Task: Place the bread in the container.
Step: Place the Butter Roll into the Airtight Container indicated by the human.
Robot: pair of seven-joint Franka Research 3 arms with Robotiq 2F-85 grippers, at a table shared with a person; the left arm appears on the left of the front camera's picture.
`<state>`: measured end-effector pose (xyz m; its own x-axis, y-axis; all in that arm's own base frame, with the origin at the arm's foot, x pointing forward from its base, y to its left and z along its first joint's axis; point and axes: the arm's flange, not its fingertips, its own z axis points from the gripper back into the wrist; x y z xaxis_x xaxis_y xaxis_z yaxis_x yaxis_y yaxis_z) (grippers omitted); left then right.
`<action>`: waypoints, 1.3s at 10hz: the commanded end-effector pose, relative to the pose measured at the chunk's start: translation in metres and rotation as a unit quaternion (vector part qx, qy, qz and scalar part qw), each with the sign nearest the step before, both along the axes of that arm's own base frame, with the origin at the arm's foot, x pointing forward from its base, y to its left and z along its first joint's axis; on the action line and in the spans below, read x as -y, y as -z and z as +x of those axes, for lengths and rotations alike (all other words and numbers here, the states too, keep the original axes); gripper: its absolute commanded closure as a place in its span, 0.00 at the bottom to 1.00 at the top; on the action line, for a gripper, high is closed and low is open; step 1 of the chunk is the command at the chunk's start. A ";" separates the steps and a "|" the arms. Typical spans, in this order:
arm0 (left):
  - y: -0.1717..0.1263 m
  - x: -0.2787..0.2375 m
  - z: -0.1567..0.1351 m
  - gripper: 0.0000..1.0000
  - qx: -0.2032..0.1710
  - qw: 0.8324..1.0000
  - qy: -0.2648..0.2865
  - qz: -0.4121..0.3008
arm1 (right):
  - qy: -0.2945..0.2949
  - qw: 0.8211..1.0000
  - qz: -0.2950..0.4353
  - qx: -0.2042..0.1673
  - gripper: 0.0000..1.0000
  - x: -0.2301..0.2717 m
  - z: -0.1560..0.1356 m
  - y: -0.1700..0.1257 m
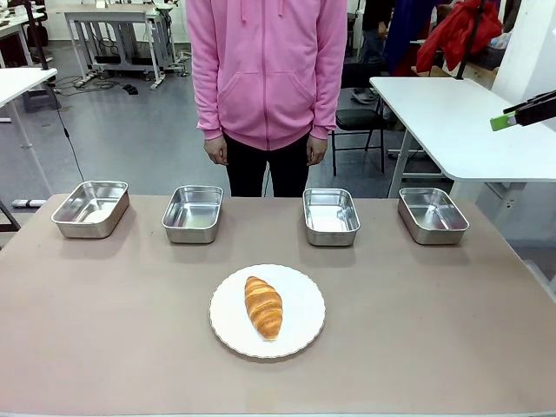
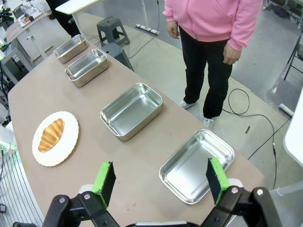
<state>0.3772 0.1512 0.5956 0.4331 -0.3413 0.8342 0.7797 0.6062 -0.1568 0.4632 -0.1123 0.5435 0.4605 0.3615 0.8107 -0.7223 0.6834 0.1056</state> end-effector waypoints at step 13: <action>-0.001 0.001 0.000 0.00 0.003 1.000 0.001 0.000 | -0.001 1.000 0.001 0.001 0.00 -0.001 0.000 0.000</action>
